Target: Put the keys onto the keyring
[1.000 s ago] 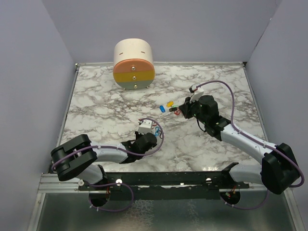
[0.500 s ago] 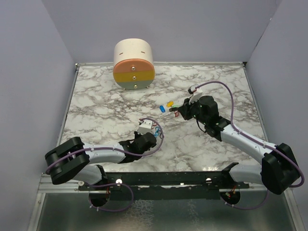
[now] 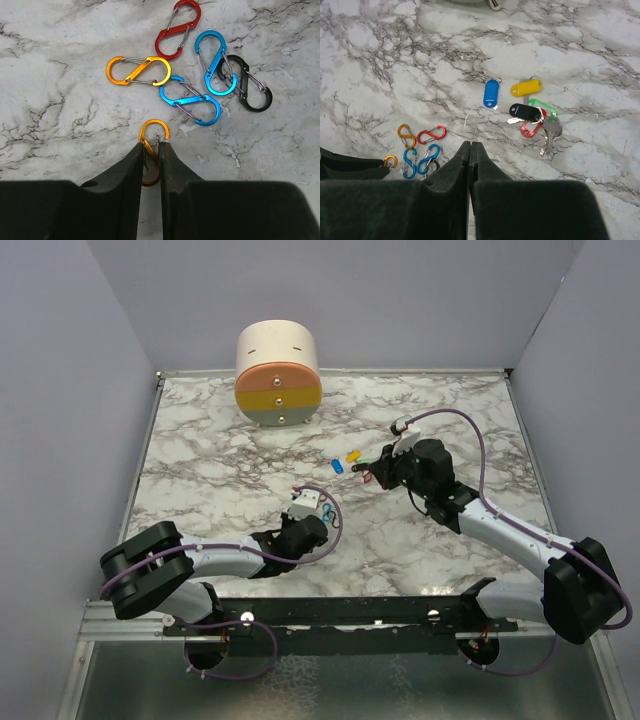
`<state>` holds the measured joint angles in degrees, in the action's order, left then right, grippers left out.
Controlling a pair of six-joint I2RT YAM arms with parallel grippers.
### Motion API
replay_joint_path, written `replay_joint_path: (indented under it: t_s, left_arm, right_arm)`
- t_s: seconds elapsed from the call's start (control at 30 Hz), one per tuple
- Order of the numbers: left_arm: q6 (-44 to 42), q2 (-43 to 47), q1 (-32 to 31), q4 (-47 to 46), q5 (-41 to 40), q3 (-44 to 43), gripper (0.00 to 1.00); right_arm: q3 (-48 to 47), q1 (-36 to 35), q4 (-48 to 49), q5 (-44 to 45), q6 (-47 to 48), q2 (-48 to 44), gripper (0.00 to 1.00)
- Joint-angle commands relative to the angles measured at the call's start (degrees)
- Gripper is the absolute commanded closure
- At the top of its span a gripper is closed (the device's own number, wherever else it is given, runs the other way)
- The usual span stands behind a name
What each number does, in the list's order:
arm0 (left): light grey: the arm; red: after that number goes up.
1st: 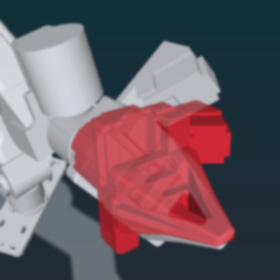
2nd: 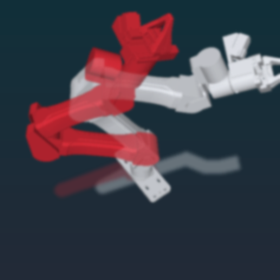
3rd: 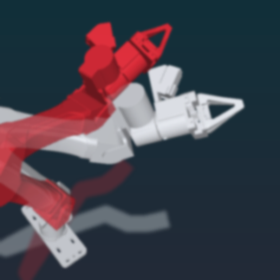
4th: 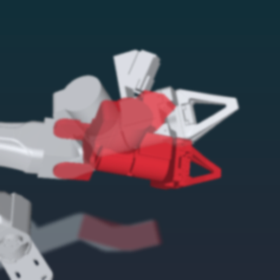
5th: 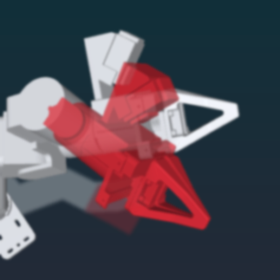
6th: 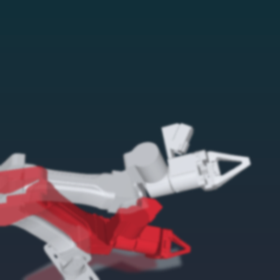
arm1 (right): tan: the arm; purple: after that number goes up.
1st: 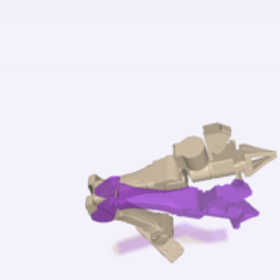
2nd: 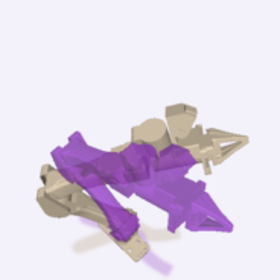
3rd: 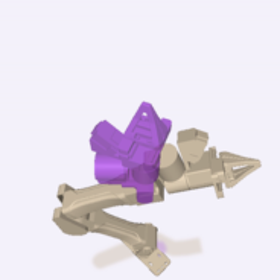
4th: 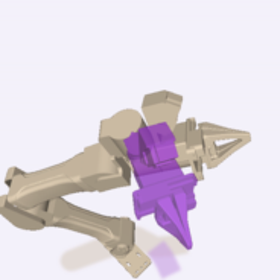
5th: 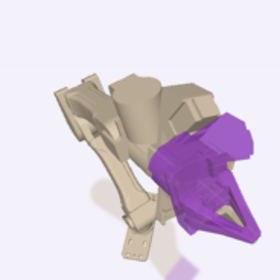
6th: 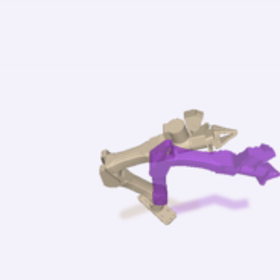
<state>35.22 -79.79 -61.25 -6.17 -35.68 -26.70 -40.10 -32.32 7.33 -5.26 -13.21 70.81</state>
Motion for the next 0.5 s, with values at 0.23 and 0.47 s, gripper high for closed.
replay_joint_path:
  t_s: [0.23, 0.47]
  left_arm:
    - [0.6, 0.1, -0.4, 1.6, 0.3, 0.9, 0.51]
    - [1.8, 0.8, -0.4, 2.6, 0.7, 1.5, 0.50]
  right_arm:
    - [0.5, -0.3, 1.4, -1.0, 0.1, 0.1, 0.99]
    - [0.7, -0.3, 1.2, -0.5, 0.2, -0.4, 0.99]
